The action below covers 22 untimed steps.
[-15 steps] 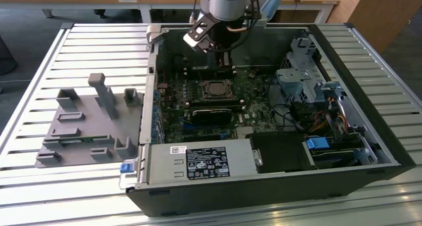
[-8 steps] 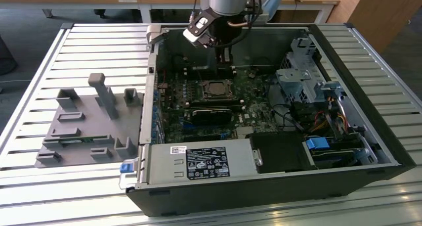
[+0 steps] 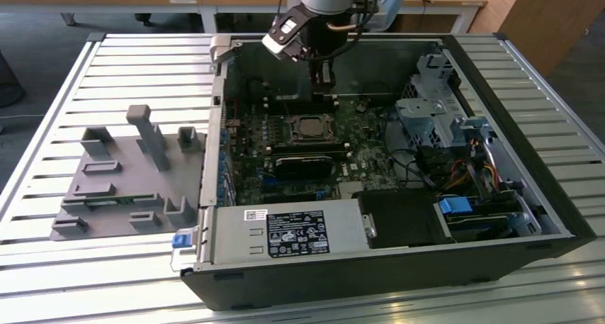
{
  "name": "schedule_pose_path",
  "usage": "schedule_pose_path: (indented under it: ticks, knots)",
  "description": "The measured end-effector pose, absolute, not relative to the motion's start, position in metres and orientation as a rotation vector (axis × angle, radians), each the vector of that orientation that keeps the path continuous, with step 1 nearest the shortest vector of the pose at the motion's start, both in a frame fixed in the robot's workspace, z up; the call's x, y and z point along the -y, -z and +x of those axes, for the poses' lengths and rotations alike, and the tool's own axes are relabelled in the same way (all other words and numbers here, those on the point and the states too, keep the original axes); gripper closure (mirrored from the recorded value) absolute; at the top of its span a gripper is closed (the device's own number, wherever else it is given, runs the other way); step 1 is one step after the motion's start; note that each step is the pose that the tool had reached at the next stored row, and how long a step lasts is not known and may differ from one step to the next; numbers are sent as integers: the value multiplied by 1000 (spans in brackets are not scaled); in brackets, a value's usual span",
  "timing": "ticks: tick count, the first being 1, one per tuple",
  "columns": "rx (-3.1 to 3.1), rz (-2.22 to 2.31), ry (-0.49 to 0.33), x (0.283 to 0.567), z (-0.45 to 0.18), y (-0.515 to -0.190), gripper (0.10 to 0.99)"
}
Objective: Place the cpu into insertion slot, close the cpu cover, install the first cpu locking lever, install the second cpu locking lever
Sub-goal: 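Install the first cpu locking lever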
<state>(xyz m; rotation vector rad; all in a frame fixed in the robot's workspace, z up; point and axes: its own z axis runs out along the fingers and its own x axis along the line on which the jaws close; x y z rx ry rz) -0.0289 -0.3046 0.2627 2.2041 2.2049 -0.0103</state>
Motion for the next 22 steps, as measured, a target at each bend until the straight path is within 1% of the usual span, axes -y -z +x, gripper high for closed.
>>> schedule_pose_path:
  ticks: [5, 22]
  knots:
    - [-2231, 2177, 10, 305, -29, -264, 980]
    - [-2506, 1852, 6, 305, -29, -264, 980]
